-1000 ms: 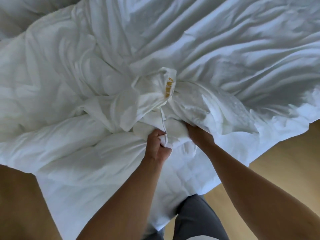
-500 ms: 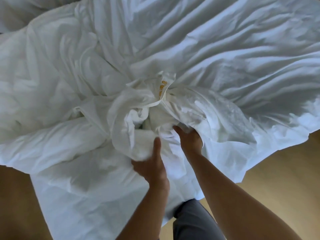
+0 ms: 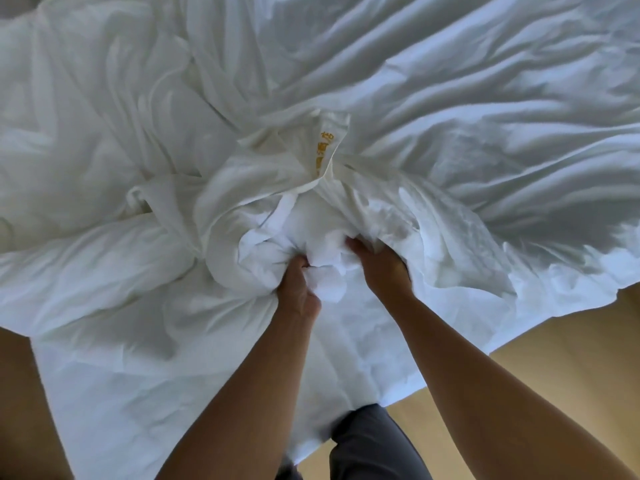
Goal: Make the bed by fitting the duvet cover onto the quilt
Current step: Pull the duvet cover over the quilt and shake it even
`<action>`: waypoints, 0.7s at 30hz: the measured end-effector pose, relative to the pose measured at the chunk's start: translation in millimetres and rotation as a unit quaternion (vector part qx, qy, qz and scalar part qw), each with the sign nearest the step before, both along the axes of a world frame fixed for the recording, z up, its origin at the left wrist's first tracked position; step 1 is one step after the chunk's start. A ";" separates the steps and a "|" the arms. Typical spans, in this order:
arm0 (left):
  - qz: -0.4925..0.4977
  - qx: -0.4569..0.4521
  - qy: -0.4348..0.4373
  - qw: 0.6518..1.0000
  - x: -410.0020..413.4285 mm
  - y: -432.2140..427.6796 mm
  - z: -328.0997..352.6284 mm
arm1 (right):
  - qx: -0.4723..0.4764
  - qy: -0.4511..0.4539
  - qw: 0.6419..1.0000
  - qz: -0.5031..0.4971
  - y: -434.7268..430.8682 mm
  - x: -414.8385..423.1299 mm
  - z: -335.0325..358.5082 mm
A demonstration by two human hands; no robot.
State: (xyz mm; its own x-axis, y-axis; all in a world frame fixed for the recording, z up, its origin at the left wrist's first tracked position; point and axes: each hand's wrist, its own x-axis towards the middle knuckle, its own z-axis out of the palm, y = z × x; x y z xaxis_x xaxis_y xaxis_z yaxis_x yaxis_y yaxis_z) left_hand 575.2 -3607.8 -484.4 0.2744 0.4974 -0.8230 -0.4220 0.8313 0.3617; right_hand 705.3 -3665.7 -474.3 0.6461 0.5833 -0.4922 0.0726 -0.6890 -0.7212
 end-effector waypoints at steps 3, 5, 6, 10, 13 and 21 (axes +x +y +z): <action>0.068 0.010 -0.084 0.994 -15.7 9.9 3.8 | -0.034 -0.060 0.998 0.005 -7.5 10.3 -10.1; 0.066 0.026 -0.156 0.985 -19.5 18.7 9.7 | -0.119 -0.015 0.991 -0.054 -15.1 5.5 -19.1; 0.054 0.031 -0.171 0.983 -17.8 20.4 15.1 | -0.147 0.011 0.985 -0.094 -18.9 -4.5 -20.6; 0.043 0.032 -0.140 0.989 -6.7 17.6 22.0 | -0.148 0.052 0.981 -0.112 -31.3 -84.5 -18.4; 0.061 -0.001 -0.120 0.991 -5.1 14.3 17.8 | -0.141 0.027 0.986 -0.081 -24.5 -140.3 -3.3; -0.170 0.038 0.051 0.983 -6.9 -18.7 11.6 | -0.089 -0.094 0.986 0.107 -36.9 -94.3 74.6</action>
State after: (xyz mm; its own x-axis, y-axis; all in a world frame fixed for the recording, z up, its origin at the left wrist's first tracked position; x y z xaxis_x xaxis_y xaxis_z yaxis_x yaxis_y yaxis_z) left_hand 568.3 -3626.4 -472.8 0.3543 0.4519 -0.8187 -0.0822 0.8871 0.4541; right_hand 611.1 -3702.6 -399.7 0.6072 0.6307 -0.4833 0.3500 -0.7583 -0.5499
